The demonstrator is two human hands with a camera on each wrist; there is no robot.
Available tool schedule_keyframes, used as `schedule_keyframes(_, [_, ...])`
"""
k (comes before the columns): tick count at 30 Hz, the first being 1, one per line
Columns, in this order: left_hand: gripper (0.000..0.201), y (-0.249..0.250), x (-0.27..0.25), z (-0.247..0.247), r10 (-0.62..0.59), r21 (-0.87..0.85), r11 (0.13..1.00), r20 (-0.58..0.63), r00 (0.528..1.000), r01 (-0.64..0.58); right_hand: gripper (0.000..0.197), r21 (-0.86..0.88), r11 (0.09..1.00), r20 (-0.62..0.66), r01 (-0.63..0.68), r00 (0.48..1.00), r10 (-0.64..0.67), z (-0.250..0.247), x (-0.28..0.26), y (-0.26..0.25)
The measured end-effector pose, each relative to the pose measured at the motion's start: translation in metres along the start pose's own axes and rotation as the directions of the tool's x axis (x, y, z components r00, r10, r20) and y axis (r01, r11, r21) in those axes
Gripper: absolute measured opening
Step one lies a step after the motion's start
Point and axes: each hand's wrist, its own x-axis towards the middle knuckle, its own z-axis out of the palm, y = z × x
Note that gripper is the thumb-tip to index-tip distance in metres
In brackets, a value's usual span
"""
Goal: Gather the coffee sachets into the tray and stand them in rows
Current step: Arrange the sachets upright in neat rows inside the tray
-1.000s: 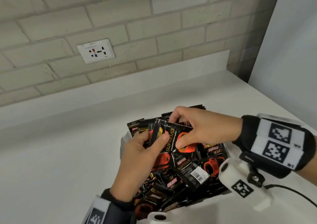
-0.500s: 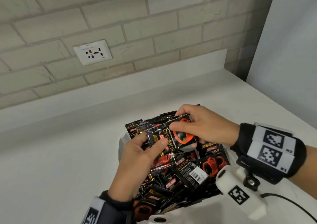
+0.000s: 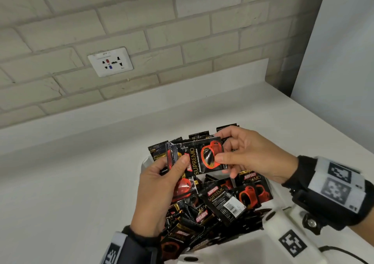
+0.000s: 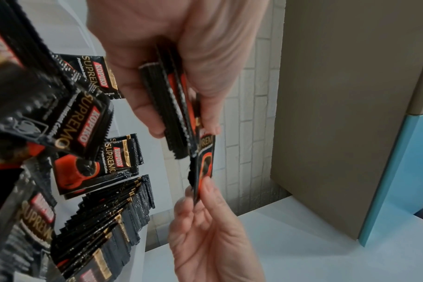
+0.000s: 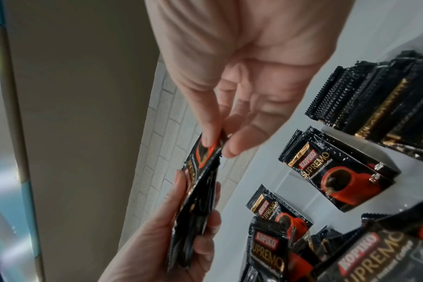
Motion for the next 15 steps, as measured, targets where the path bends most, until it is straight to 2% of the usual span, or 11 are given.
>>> schedule_keyframes(5, [0.018, -0.002, 0.002, -0.003, 0.056, -0.009, 0.998, -0.083, 0.995, -0.057, 0.032, -0.319, 0.947, 0.182, 0.043, 0.983, 0.017, 0.010, -0.012, -0.004])
schedule_keyframes(7, [0.023, -0.003, 0.002, -0.002, 0.078, 0.004, 0.997, -0.093, 0.993, -0.078, 0.040, -0.388, 0.920, 0.134, 0.054, 0.991, -0.001, 0.014, -0.013, -0.005])
schedule_keyframes(10, [0.034, -0.006, 0.001, 0.001, 0.092, 0.023, 0.996, -0.102, 0.990, -0.091, 0.042, -0.362, 0.928, 0.008, 0.085, 0.996, -0.088, 0.017, -0.008, -0.004])
schedule_keyframes(13, [0.024, -0.008, -0.001, 0.003, 0.060, -0.022, 0.998, -0.082, 0.995, -0.062, 0.037, -0.367, 0.924, 0.034, 0.108, 0.994, -0.103, 0.014, -0.004, -0.005])
schedule_keyframes(15, [0.019, -0.009, 0.000, 0.000, 0.037, -0.055, 0.998, -0.109, 0.993, -0.043, 0.025, -0.330, 0.939, -0.002, 0.101, 0.994, -0.108, 0.006, -0.002, -0.004])
